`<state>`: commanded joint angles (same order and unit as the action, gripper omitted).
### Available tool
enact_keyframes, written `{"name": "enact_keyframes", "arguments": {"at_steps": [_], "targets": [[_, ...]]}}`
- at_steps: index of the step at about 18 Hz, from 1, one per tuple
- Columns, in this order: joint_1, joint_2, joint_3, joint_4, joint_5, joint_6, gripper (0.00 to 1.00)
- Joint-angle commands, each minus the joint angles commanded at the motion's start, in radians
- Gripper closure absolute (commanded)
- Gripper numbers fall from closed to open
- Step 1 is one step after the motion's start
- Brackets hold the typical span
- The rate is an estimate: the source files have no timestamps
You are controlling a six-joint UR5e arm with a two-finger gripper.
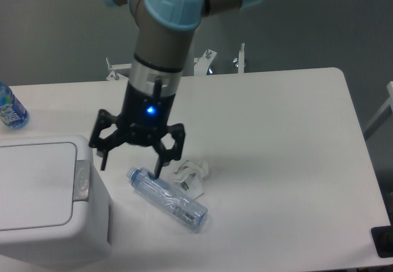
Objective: Open the trash can
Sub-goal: 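Lower the gripper fingers onto the lid's hinged edge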
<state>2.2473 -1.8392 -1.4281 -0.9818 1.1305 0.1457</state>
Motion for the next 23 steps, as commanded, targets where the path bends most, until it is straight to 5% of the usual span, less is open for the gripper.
{"name": "enact_keyframes", "arguments": {"at_steps": [23], "targets": [[-0.028,-0.026,-0.005,0.0,0.005,0.003,0.0]]}}
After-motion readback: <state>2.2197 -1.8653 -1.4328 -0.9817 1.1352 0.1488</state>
